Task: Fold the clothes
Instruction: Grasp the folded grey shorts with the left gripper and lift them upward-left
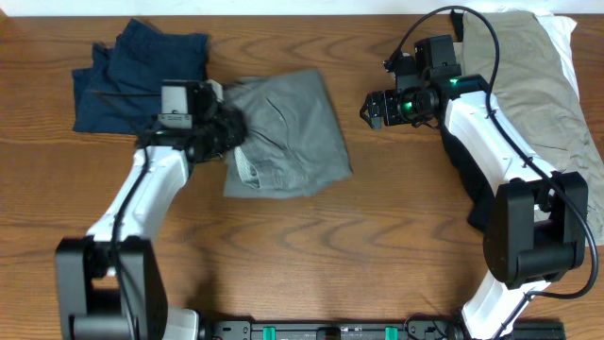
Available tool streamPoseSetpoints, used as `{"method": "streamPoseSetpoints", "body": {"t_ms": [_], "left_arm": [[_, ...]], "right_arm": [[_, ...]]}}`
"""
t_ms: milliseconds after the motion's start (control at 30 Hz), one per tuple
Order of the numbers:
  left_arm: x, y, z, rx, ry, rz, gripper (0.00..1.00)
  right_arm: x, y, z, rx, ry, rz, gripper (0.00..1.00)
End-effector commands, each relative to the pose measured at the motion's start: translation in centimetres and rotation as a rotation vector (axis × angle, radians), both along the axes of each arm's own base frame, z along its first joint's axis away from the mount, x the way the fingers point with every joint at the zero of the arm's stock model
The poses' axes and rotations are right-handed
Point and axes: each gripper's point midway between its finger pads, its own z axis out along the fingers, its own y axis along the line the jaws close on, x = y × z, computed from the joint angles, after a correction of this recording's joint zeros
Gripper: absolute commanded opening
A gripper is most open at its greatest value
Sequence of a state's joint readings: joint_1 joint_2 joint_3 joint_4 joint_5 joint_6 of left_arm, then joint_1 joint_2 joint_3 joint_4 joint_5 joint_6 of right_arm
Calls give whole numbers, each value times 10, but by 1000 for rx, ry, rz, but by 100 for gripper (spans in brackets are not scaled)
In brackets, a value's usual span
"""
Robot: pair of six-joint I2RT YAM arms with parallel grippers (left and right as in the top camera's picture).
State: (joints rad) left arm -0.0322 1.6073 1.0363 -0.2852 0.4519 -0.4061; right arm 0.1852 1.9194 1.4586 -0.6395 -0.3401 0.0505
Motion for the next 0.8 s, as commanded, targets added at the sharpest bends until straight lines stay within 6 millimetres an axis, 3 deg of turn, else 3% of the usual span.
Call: {"method": "streamPoseSetpoints", "body": {"t_ms": [0, 200, 333, 633, 767], "left_arm": [[5, 15, 15, 9, -35, 81, 6], [14, 15, 24, -29, -66, 125, 6], [33, 15, 44, -91, -146, 183, 6], [76, 17, 130, -240, -488, 253, 6], [89, 43, 159, -260, -610, 372, 6]], "right_arm": [[6, -5, 15, 1, -40, -1, 91], [6, -5, 15, 1, -40, -1, 91], [6, -5, 15, 1, -41, 0, 91], [5, -5, 14, 0, -37, -1, 91], [4, -7, 14, -1, -33, -4, 91]]}}
